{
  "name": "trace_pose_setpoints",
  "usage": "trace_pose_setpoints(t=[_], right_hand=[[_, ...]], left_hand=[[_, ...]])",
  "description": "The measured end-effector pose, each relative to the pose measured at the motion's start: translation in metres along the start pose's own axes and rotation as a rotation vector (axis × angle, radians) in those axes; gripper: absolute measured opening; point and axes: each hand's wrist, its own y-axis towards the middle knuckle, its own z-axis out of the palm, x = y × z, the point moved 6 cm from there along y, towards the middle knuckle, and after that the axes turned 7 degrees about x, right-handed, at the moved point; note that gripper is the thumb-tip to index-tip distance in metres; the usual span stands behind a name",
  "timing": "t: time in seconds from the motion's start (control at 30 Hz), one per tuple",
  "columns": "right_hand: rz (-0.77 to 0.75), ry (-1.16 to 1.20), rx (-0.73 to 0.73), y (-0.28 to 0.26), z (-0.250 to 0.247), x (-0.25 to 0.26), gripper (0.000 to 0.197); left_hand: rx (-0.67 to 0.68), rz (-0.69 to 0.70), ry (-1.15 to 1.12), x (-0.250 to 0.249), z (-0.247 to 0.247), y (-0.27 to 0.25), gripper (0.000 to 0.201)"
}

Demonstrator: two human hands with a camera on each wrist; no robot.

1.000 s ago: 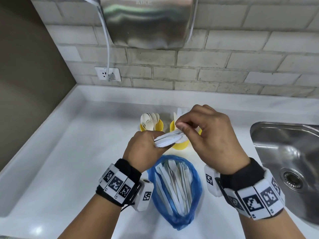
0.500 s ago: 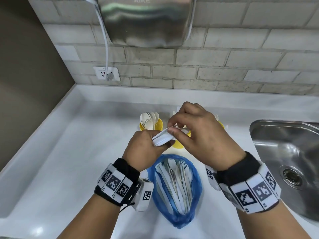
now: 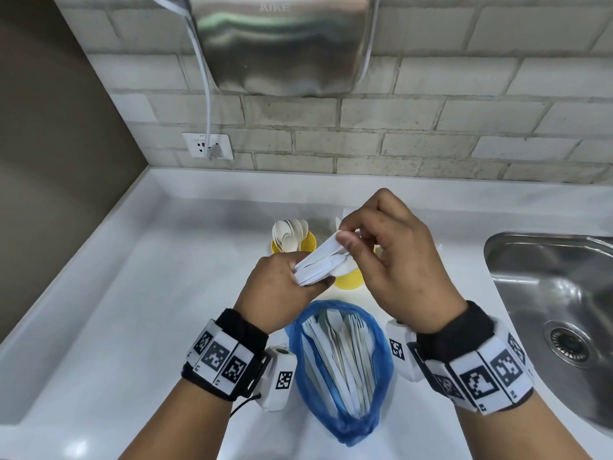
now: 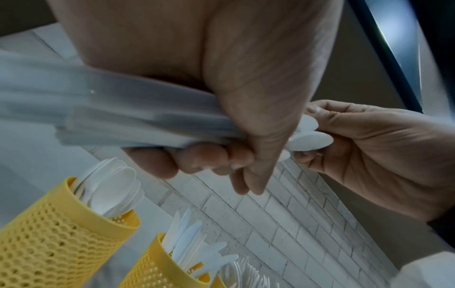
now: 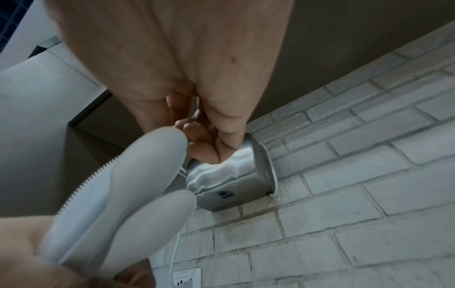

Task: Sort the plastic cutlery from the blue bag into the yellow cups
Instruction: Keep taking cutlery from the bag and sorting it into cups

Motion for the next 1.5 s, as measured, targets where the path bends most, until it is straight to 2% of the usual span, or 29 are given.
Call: trace_pose_setpoints(t=[0.1, 0.23, 0.33, 0.43, 0.53, 0.63, 0.8, 0.83, 0.93, 1.07, 1.17, 1.2, 1.27, 1.4, 1.5], right_hand=[[0.064, 0.046, -0.074, -0.001, -0.004, -0.005, 0.005], [0.202, 0.268, -0.094, -0.004, 0.004, -0.012, 0.007], [0.31, 0.45, -0.019, -0.004, 0.014, -0.014, 0.009], [0.319, 0.509, -0.038, -0.005, 0.016, -0.014, 0.015], [0.34, 0.542, -0.149, -0.01, 0.015, -0.012, 0.02], [0.365, 0.587, -0.245, -0.016, 0.012, -0.01, 0.025], [0.321, 0.505, -0.076, -0.017, 0.021, -0.001, 0.024], [0.313, 0.501, -0.083, -0.017, 0.021, -0.001, 0.026], [0.312, 0.636, -0.268, -0.021, 0.007, -0.008, 0.032], [0.229, 1.103, -0.659, -0.028, -0.032, -0.012, 0.032], [0.17, 1.164, -0.812, -0.034, -0.06, -0.013, 0.033], [0.17, 1.147, -0.81, -0.035, -0.065, -0.015, 0.034], [0.209, 1.052, -0.709, -0.035, -0.069, -0.02, 0.032], [0.292, 0.522, -0.308, -0.034, -0.067, -0.02, 0.016], [0.354, 0.338, -0.051, -0.035, -0.054, -0.026, 0.011]], left_hand=[[-0.002, -0.007, -0.035, 0.004, -0.002, -0.002, 0.01], [0.016, -0.001, -0.078, 0.001, 0.0, -0.006, 0.016], [0.029, 0.002, -0.076, -0.002, -0.001, -0.01, 0.023], [0.045, 0.005, -0.07, -0.003, -0.002, -0.016, 0.012], [0.017, 0.006, -0.024, -0.001, -0.005, -0.022, 0.041], [-0.018, 0.014, -0.035, -0.005, -0.008, -0.03, 0.046], [0.005, 0.025, -0.006, -0.012, -0.003, -0.038, 0.046], [0.001, 0.027, 0.002, -0.013, -0.002, -0.038, 0.047], [-0.014, 0.019, 0.035, -0.016, -0.001, -0.041, 0.05], [-0.033, 0.002, 0.053, -0.021, 0.002, -0.044, 0.042], [-0.061, 0.013, 0.071, -0.025, 0.004, -0.043, 0.029], [-0.069, 0.021, 0.082, -0.027, 0.006, -0.042, 0.025], [-0.094, 0.037, 0.094, -0.031, 0.009, -0.041, 0.019], [-0.139, 0.069, 0.101, -0.044, 0.016, -0.037, 0.018], [-0.15, 0.092, 0.11, -0.051, 0.02, -0.037, 0.017]])
